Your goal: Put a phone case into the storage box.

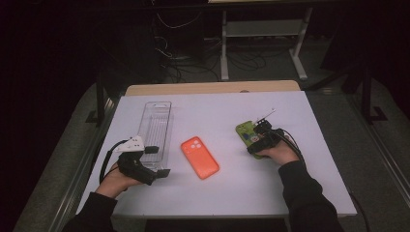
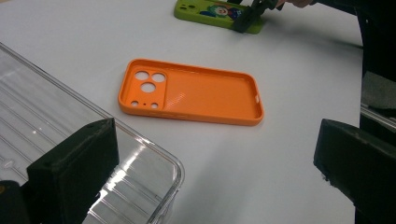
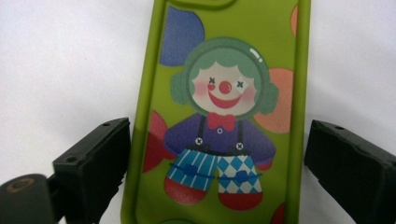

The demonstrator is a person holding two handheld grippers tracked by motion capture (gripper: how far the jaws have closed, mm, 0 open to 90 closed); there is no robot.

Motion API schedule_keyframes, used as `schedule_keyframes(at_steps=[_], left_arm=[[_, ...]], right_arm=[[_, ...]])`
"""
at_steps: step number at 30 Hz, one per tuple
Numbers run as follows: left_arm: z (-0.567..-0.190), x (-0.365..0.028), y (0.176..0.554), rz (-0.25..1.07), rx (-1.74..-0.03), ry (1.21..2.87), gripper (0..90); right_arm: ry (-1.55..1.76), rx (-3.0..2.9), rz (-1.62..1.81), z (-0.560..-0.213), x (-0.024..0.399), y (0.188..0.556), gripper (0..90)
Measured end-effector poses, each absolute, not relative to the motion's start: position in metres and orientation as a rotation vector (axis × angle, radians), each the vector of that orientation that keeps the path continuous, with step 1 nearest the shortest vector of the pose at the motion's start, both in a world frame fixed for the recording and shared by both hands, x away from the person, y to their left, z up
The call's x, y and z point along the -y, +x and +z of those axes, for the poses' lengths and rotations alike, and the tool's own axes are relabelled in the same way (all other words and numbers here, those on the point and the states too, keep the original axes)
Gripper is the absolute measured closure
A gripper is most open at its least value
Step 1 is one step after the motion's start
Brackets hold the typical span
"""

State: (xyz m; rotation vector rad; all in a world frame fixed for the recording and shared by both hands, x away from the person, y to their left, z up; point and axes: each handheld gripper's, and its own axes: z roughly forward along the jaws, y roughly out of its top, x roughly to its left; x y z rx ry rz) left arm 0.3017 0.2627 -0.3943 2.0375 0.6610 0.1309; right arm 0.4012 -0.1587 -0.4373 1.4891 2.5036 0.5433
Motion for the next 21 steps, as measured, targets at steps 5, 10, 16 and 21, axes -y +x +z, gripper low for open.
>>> schedule_keyframes(at_steps=[5,10,16,21], left_arm=[[-0.394,-0.2635,0.3019,0.133,-0.656,2.049,0.0],[-0.3938,-0.2638,0.3019,0.138,-0.655,2.052,0.0],[-0.3938,-0.2641,0.3018,0.139,-0.659,2.046,0.0],[-0.394,-0.264,0.3018,0.14,-0.658,2.045,0.0]], right_arm=[[1.491,-2.503,0.558,-0.4365,0.1603,0.3999,11.5],[1.5,-2.492,0.553,-0.4363,0.1594,0.3984,12.3],[1.495,-2.479,0.561,-0.4368,0.1594,0.3968,13.6],[1.497,-2.466,0.578,-0.4373,0.1601,0.3951,14.8]])
